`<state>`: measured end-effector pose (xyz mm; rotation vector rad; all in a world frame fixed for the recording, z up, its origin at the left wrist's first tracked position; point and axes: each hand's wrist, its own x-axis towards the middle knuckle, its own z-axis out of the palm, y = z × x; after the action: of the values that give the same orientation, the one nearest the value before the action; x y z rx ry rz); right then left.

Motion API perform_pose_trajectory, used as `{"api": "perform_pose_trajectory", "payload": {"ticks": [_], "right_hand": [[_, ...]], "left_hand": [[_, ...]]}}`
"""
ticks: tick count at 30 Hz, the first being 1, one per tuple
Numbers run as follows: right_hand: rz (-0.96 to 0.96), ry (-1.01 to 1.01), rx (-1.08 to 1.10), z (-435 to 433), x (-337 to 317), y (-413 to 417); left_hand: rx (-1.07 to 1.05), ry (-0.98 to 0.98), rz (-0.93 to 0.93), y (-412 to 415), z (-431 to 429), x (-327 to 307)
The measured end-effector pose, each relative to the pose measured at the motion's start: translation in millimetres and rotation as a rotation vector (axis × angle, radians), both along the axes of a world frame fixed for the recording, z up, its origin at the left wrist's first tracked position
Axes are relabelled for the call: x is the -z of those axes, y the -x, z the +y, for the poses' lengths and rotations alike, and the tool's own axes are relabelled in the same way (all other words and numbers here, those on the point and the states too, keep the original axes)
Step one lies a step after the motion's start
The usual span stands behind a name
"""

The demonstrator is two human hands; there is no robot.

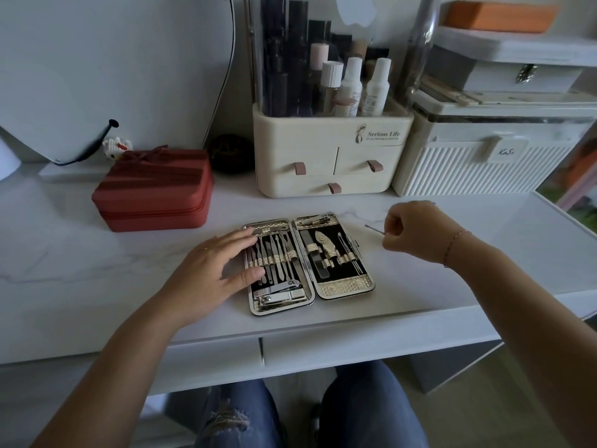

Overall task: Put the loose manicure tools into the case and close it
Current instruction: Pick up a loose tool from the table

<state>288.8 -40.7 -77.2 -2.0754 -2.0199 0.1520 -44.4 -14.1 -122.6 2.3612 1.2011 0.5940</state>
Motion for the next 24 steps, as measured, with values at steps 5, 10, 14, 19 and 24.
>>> {"api": "perform_pose_trajectory", "payload": {"ticks": [5, 10, 14, 19, 24], "right_hand": [[0.446, 0.098, -0.069, 9.0, -1.5, 5.3], [1.056, 0.257, -0.247, 28.2, -7.5, 32.2], [1.065, 0.281, -0.251, 41.1, -2.2, 55.5], [1.076, 0.26, -0.176, 44.4, 5.9, 63.3], [1.091, 0.271, -0.168, 42.2, 9.1, 66.0]], "left_hand": [[-0.005, 0.009, -0.003, 0.4, 0.9, 0.6], [-0.006, 0.023, -0.009, 0.5, 0.8, 0.1], [-0.001, 0.013, -0.011, -0.4, 0.5, -0.9], [-0.003, 0.01, -0.023, 0.0, 0.8, -0.4], [0.0, 0.01, -0.02, 0.5, 1.8, -0.6]]}}
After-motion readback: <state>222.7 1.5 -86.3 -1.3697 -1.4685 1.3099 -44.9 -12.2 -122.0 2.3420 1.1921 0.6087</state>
